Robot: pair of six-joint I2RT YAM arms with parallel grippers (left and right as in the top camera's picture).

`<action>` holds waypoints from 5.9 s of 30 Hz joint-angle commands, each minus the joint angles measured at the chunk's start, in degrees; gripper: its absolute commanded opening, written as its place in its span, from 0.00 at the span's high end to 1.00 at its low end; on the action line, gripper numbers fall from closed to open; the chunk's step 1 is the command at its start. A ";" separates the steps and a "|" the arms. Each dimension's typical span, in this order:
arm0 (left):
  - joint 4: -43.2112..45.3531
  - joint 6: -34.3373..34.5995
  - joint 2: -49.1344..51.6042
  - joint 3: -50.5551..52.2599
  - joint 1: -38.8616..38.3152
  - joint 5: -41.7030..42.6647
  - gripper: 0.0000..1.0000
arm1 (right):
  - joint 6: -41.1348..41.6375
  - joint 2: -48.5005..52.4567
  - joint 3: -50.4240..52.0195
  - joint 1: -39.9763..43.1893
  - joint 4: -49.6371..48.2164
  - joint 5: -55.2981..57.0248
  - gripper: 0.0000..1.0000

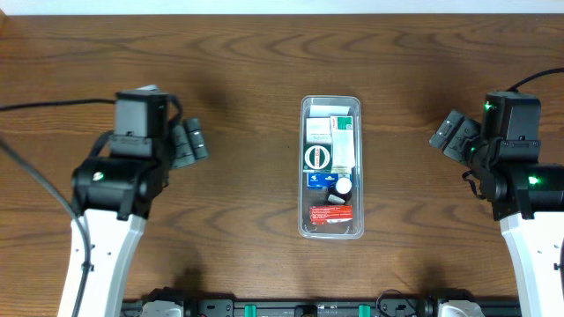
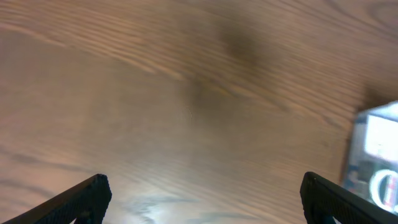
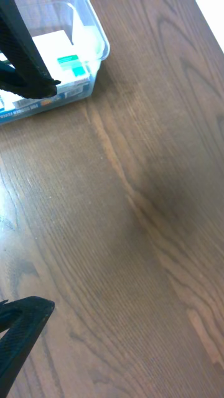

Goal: Pack container

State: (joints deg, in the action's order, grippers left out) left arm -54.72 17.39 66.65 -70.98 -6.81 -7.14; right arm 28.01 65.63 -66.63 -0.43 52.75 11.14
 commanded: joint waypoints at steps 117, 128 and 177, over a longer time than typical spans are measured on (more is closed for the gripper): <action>-1.81 -2.36 -3.08 -0.96 2.89 -1.51 0.02 | -19.30 -65.31 56.85 0.42 -8.79 4.48 0.01; 7.23 -3.26 -22.75 11.89 5.57 -6.84 0.02 | -19.30 -65.31 56.85 0.42 -8.79 4.48 0.01; 26.12 -9.25 -66.55 60.06 7.02 -1.05 0.02 | -19.30 -65.31 56.85 0.42 -8.79 4.48 0.01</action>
State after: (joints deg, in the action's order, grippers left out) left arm -28.47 8.71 0.58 -12.45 -0.10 -7.90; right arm 9.76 0.71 -10.33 -0.43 43.88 15.22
